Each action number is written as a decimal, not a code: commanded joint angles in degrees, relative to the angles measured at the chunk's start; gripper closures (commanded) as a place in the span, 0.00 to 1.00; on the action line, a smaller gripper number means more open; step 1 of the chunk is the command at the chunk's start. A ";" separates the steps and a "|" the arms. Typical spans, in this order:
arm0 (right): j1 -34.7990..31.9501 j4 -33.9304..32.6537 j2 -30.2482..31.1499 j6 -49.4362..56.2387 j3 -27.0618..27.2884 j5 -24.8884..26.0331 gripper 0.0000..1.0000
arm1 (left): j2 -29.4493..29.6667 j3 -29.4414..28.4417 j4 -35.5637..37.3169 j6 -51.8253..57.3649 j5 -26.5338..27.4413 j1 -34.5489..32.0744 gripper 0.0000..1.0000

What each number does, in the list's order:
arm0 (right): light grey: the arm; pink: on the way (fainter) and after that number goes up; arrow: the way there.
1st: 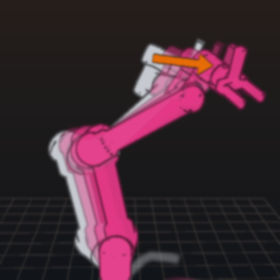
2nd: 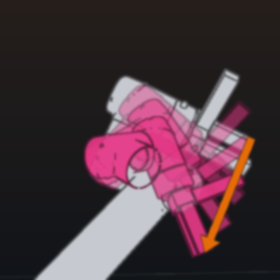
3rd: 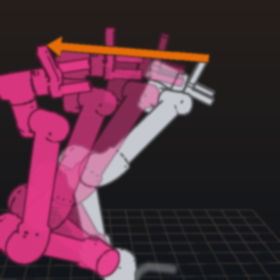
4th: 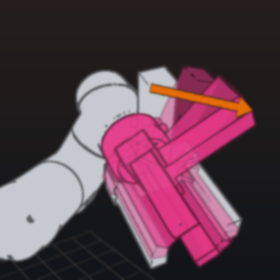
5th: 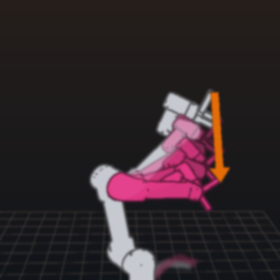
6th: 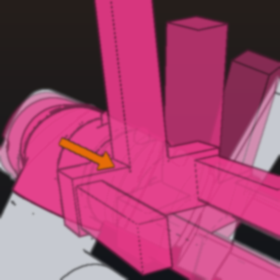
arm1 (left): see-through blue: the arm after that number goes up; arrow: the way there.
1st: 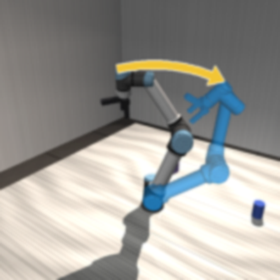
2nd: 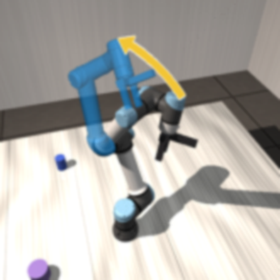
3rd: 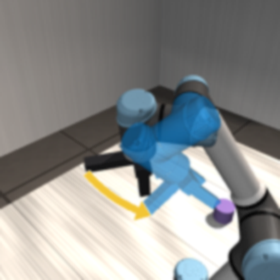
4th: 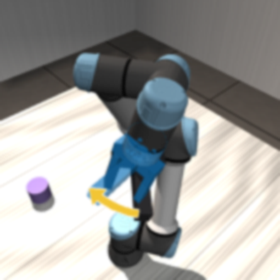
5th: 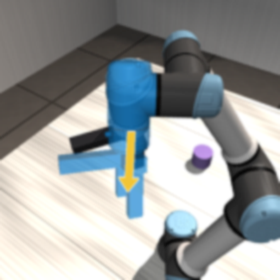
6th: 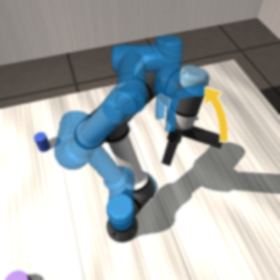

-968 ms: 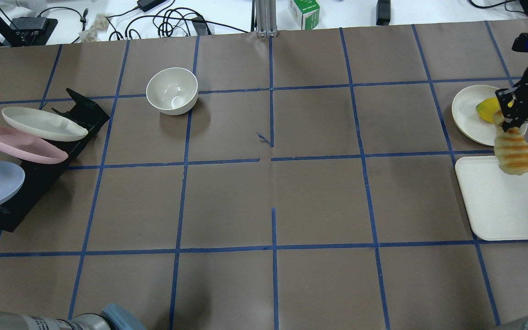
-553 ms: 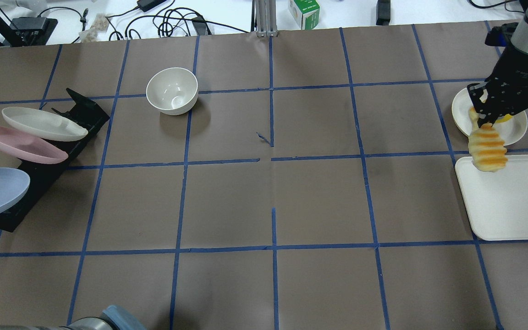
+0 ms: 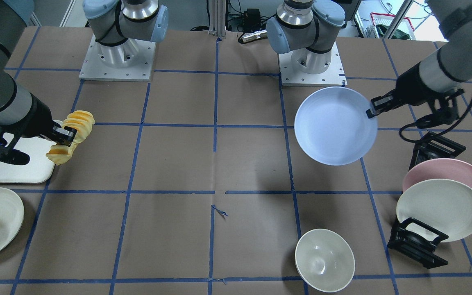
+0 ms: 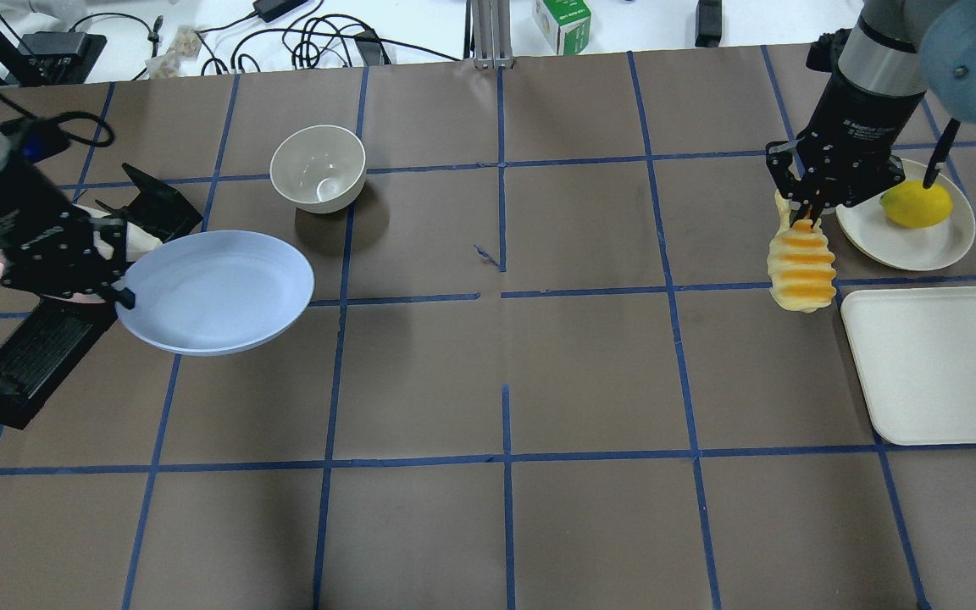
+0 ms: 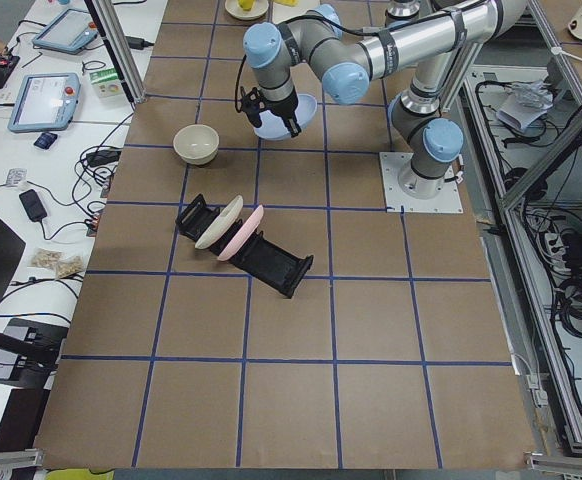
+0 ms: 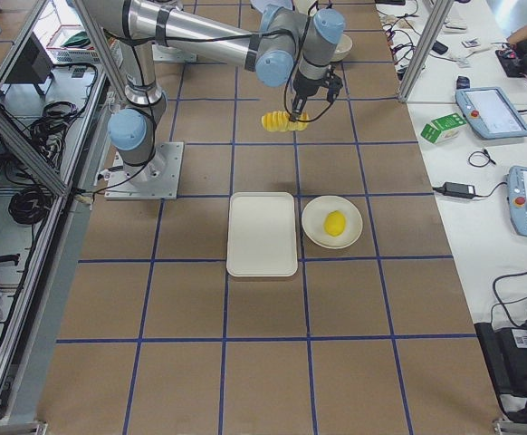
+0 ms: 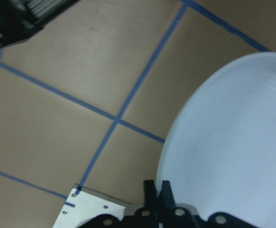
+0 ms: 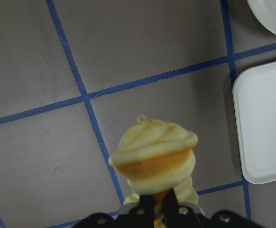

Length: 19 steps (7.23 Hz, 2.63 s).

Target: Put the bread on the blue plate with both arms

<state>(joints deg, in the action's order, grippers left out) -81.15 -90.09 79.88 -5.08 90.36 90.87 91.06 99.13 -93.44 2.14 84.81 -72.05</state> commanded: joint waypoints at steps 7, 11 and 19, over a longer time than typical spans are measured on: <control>-16.03 -8.94 -3.66 -8.08 0.08 -0.08 1.00 | 13.59 16.88 44.81 -15.94 -12.56 -26.29 1.00; -24.12 -16.59 -9.11 -18.18 0.17 -0.08 1.00 | 17.56 16.71 46.85 -15.50 -12.47 -27.44 0.85; -30.90 -22.50 -16.06 -27.09 1.04 -4.04 1.00 | 4.66 -3.37 14.58 -6.91 4.04 -22.53 0.00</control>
<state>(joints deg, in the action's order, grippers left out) -110.97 -112.04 64.59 -31.86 91.19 86.92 97.49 102.47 -68.39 -8.14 86.25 -95.29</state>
